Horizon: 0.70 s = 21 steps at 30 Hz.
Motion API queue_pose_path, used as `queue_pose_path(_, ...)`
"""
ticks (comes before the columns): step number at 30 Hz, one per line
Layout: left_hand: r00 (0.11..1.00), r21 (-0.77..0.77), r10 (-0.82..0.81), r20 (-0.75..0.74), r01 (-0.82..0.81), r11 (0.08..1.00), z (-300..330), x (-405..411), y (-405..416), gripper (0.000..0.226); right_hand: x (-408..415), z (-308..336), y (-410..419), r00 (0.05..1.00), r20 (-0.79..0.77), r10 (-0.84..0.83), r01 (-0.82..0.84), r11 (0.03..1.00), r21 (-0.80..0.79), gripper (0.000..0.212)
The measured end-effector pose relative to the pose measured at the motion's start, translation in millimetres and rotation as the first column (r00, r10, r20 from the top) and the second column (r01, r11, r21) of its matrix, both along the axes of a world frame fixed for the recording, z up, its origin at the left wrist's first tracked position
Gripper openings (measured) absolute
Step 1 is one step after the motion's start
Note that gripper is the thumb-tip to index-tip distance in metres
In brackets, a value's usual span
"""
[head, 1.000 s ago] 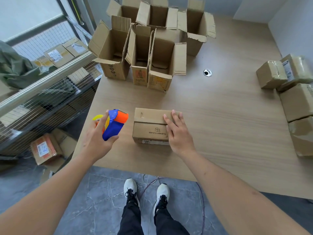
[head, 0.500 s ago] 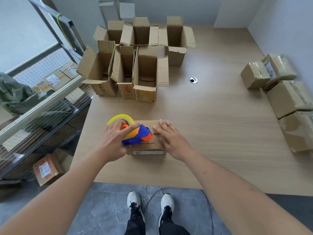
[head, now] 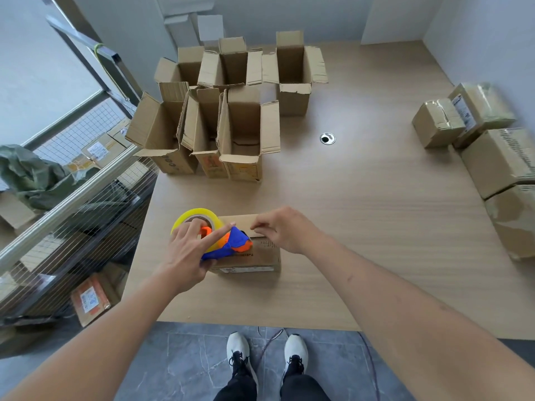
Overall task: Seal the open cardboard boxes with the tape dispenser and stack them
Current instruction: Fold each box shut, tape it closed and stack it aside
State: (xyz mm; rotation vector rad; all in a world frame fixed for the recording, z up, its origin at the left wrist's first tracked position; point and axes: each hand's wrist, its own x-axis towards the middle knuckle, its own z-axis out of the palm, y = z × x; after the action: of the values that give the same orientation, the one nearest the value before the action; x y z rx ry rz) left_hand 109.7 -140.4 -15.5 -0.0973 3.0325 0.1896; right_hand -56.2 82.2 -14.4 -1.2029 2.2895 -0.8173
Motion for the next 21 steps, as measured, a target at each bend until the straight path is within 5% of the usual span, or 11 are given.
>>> queue_pose_path(3,1.0,0.005,0.005,0.004,-0.005,1.0,1,0,0,0.107,0,4,-11,0.954,0.296,-0.043,0.051,0.999,-0.018,0.02)
queue_pose_path(5,1.0,0.013,0.017,0.009,-0.017,1.0,2,2,0,0.107,-1,3,-14,0.931,0.363,-0.034,0.031,0.999,0.014,0.021)
queue_pose_path(21,0.999,0.028,0.031,0.04,-0.032,0.999,2,0,-2,0.109,0,-18,-25,0.896,0.431,-0.108,0.122,0.993,-0.004,0.022)
